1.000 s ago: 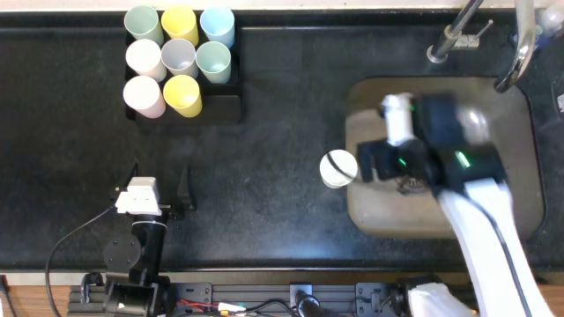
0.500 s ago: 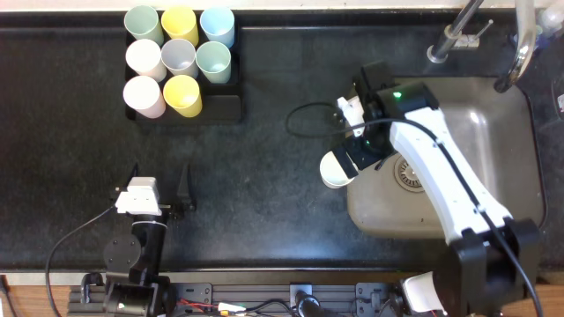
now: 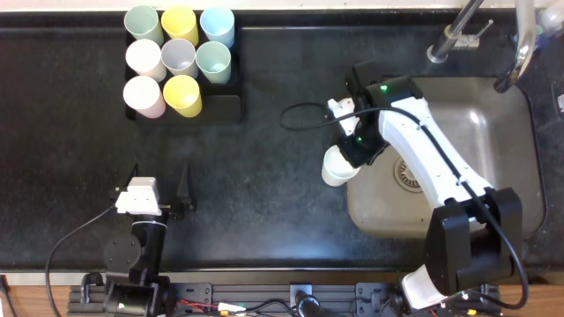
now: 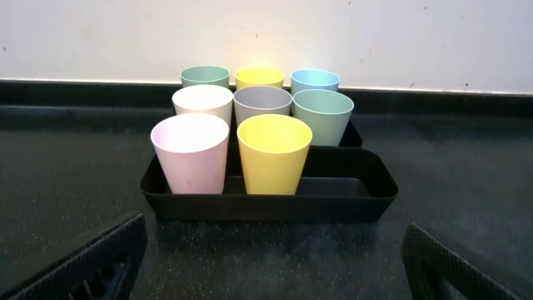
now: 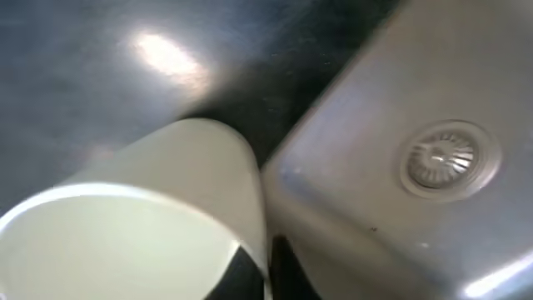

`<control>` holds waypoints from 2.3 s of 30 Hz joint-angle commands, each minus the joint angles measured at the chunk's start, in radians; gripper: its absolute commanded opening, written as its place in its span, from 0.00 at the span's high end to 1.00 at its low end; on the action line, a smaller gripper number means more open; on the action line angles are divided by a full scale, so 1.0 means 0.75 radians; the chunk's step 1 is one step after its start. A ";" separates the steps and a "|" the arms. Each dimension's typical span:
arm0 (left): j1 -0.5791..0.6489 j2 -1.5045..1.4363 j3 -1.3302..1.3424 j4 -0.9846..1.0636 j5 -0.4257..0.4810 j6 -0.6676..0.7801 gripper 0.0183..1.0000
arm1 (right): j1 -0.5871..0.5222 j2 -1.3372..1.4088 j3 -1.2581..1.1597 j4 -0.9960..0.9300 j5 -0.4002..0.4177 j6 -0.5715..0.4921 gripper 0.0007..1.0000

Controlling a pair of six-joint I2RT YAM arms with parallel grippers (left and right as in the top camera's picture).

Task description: Store Cups

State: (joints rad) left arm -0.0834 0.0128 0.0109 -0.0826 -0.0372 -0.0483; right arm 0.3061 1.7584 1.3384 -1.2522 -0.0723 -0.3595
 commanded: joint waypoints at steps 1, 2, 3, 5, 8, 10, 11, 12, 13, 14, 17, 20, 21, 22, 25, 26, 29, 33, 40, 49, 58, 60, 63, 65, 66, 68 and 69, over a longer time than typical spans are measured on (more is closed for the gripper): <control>0.005 -0.013 -0.004 -0.001 0.013 0.021 0.00 | 0.052 -0.026 0.152 -0.059 -0.056 0.032 0.96; 0.005 -0.013 -0.004 -0.002 0.013 0.021 0.00 | 0.062 -0.026 0.198 -0.083 -0.056 0.032 0.96; 0.005 -0.013 -0.004 -0.002 0.013 0.021 0.00 | 0.077 -0.026 0.266 -0.115 -0.053 0.042 0.96; 0.005 -0.013 -0.004 -0.001 0.013 0.021 0.00 | 0.117 -0.025 0.435 -0.163 -0.028 0.093 0.96; 0.005 -0.013 -0.004 -0.001 0.013 0.021 0.00 | 0.184 0.024 0.710 -0.194 -0.033 0.178 0.95; 0.005 -0.013 -0.004 -0.001 0.013 0.021 0.00 | 0.239 0.132 0.939 -0.224 -0.062 0.209 0.95; 0.005 -0.013 -0.004 -0.002 0.013 0.021 0.00 | 0.268 0.201 1.056 -0.246 -0.066 0.222 0.96; 0.005 -0.013 -0.004 -0.001 0.013 0.021 0.00 | 0.297 0.280 1.176 -0.272 -0.066 0.233 0.96; 0.005 -0.013 -0.004 -0.001 0.013 0.021 0.00 | 0.326 0.362 1.297 -0.304 -0.064 0.240 0.96; 0.005 -0.013 -0.004 -0.001 0.013 0.021 0.00 | 0.355 0.445 1.417 -0.337 -0.060 0.241 0.96; 0.005 -0.013 -0.004 -0.001 0.013 0.021 0.00 | 0.430 0.672 1.715 -0.406 0.011 0.240 0.96; 0.005 -0.013 -0.004 -0.001 0.013 0.021 0.00 | 0.471 0.782 1.804 -0.382 0.103 0.240 0.96; 0.005 -0.013 -0.004 -0.001 0.013 0.021 0.00 | 0.477 0.797 1.803 -0.368 0.114 0.240 0.96; 0.005 -0.013 -0.004 -0.002 0.013 0.021 0.00 | 0.480 0.811 1.803 -0.356 0.114 0.240 0.96; 0.005 -0.013 -0.004 -0.002 0.013 0.021 0.00 | 0.482 0.835 1.803 -0.312 0.123 0.240 0.96; 0.005 -0.013 -0.004 -0.002 0.013 0.021 0.00 | 0.482 0.843 1.803 -0.306 0.122 0.241 0.96; 0.005 -0.013 -0.004 -0.001 0.013 0.021 0.00 | 0.484 0.867 1.802 -0.304 0.122 0.240 0.96; 0.005 -0.013 -0.004 -0.001 0.013 0.021 0.00 | 0.501 0.909 1.802 -0.304 0.122 0.234 0.96; 0.005 -0.013 -0.004 -0.001 0.013 0.021 0.00 | 0.521 0.965 1.802 -0.303 0.122 0.224 0.96; 0.005 -0.013 -0.004 -0.001 0.013 0.021 0.00 | 0.521 0.994 1.793 -0.260 0.122 0.224 0.95; 0.005 -0.013 -0.004 -0.001 0.013 0.021 0.00 | 0.522 1.052 1.793 -0.251 0.123 0.204 0.96; 0.005 -0.013 -0.004 -0.002 0.013 0.021 0.00 | 0.522 1.059 1.793 -0.252 0.123 0.204 0.96; 0.005 -0.013 -0.004 -0.001 0.013 0.021 0.00 | 0.522 1.066 1.793 -0.251 0.123 0.204 0.95; 0.005 -0.013 -0.004 -0.001 0.013 0.021 0.00 | 0.522 1.073 1.793 -0.249 0.123 0.204 0.96; 0.005 -0.013 -0.004 -0.002 0.013 0.021 0.00 | 0.521 1.074 1.793 -0.249 0.123 0.204 0.96; 0.005 -0.013 -0.004 -0.001 0.013 0.021 0.00 | 0.522 1.081 1.792 -0.244 0.123 0.204 0.95; 0.005 -0.013 -0.004 -0.001 0.013 0.021 0.00 | 0.522 1.082 1.792 -0.241 0.123 0.204 0.82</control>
State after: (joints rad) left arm -0.0834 0.0128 0.0109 -0.0826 -0.0372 -0.0483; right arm 0.6895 2.5614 2.6553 -1.4395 0.0154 -0.1974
